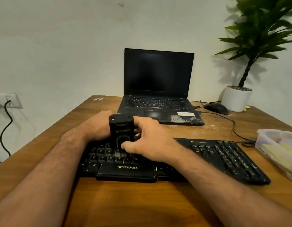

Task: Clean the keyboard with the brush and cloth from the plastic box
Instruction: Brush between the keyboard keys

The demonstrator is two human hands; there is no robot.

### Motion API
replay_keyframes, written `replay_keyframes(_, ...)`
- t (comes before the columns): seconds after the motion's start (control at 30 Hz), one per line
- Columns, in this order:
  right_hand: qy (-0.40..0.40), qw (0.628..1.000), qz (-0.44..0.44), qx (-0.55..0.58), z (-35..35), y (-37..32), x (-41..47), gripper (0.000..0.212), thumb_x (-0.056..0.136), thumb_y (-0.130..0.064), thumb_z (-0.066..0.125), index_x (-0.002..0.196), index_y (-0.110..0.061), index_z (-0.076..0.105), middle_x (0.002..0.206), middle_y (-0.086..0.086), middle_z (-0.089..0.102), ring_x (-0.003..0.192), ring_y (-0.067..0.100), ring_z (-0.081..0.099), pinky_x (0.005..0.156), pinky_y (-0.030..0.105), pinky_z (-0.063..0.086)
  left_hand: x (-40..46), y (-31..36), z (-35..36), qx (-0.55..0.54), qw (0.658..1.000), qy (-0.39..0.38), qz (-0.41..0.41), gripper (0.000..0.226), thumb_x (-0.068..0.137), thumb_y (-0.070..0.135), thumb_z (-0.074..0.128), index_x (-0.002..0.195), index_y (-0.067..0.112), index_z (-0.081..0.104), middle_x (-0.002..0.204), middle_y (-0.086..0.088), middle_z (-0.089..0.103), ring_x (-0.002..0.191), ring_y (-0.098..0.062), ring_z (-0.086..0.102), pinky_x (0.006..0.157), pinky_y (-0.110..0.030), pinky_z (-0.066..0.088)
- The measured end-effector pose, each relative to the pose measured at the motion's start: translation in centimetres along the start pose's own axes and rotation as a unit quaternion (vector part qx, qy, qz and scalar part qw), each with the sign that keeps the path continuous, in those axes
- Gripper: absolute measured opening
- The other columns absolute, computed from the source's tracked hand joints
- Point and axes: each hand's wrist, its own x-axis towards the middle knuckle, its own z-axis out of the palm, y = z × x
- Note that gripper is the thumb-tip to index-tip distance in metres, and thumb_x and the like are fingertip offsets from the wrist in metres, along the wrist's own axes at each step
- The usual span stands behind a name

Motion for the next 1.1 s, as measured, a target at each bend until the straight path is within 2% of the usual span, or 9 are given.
replay_keyframes(0.1,0.045,0.998,0.008,0.033,0.7,0.2,0.2,0.046,0.078,-0.018,0.077,0.12,-0.028,0.064,0.1,-0.009,0.073,0.08,0.007,0.07,0.075,0.031,0.061,0.1,0.3,0.0,0.008,1.0,-0.006,0.009,0.009,0.091,0.005,0.057,0.084,0.003,0.062,0.082,-0.006,0.066,0.078,-0.026,0.062,0.073,-0.036,0.05)
replay_keyframes(0.2,-0.021,0.997,0.005,0.081,1.2,-0.3,-0.6,0.046,0.077,-0.016,0.08,0.118,-0.03,0.064,0.11,-0.011,0.071,0.1,0.003,0.066,0.09,0.03,0.057,-0.6,-2.2,-0.1,-0.056,0.998,0.006,-0.03,0.035,0.085,-0.011,0.06,0.069,0.02,0.059,0.07,-0.002,0.06,0.067,-0.007,0.061,0.075,-0.032,0.053)
replay_keyframes(0.3,-0.017,0.997,-0.003,0.08,1.8,-0.7,-0.9,0.044,0.078,-0.014,0.078,0.117,-0.031,0.064,0.107,-0.011,0.071,0.096,0.004,0.068,0.086,0.029,0.059,-0.6,-2.7,0.0,-0.064,0.997,0.004,-0.039,0.044,0.083,-0.014,0.061,0.075,0.029,0.06,0.082,0.001,0.063,0.076,-0.019,0.057,0.069,-0.028,0.047)
replay_keyframes(0.4,0.052,0.997,0.009,0.064,1.1,-0.1,-0.4,0.042,0.076,-0.01,0.076,0.11,-0.034,0.066,0.094,-0.005,0.074,0.081,0.013,0.071,0.074,0.032,0.06,0.3,-0.5,0.3,-0.044,0.999,-0.02,-0.022,0.049,0.087,-0.005,0.055,0.048,0.019,0.041,0.037,0.015,0.046,0.044,-0.004,0.035,0.049,-0.023,0.028)
replay_keyframes(0.57,-0.045,0.986,0.021,0.159,0.5,0.0,-1.8,0.043,0.074,-0.007,0.082,0.1,-0.038,0.066,0.097,-0.011,0.074,0.084,0.002,0.07,0.079,0.024,0.058,0.4,-0.1,0.0,-0.063,0.997,-0.039,-0.033,0.06,0.085,-0.004,0.054,0.031,0.017,0.038,0.029,0.01,0.039,0.03,-0.005,0.034,0.039,-0.014,0.027)
replay_keyframes(0.73,0.077,0.992,0.056,0.084,-0.3,1.2,-0.7,0.041,0.073,-0.014,0.082,0.108,-0.029,0.068,0.092,-0.012,0.074,0.076,0.0,0.069,0.066,0.019,0.054,0.4,-0.3,0.3,-0.041,0.998,-0.035,-0.018,0.019,0.076,0.018,0.076,0.059,0.022,0.069,0.068,0.006,0.072,0.064,-0.007,0.064,0.06,-0.023,0.05)
replay_keyframes(0.87,-0.008,0.987,0.031,0.158,0.0,0.8,-1.3,0.041,0.074,-0.01,0.083,0.105,-0.031,0.068,0.096,-0.008,0.076,0.089,0.007,0.073,0.08,0.032,0.061,0.3,-0.2,0.2,-0.031,0.999,-0.019,-0.011,0.015,0.081,0.017,0.071,0.066,0.013,0.067,0.068,0.0,0.069,0.066,-0.021,0.063,0.059,-0.031,0.051)
replay_keyframes(0.93,-0.014,0.991,0.03,0.127,0.7,0.6,-1.2,0.041,0.075,-0.011,0.082,0.105,-0.035,0.067,0.094,-0.013,0.075,0.087,0.0,0.071,0.079,0.025,0.06,0.3,-0.2,0.1,-0.035,0.999,-0.004,-0.021,0.025,0.084,0.011,0.064,0.06,0.011,0.055,0.059,0.005,0.057,0.057,-0.016,0.051,0.051,-0.025,0.04)
replay_keyframes(1.1,0.078,0.992,0.044,0.084,0.8,0.5,-0.2,0.041,0.076,-0.013,0.08,0.11,-0.031,0.066,0.081,-0.012,0.072,0.062,-0.004,0.065,0.059,0.016,0.052,0.6,-1.1,0.0,-0.082,0.996,-0.013,-0.022,0.027,0.08,0.008,0.071,0.059,0.024,0.068,0.059,0.023,0.066,0.061,0.007,0.061,0.052,-0.004,0.038)
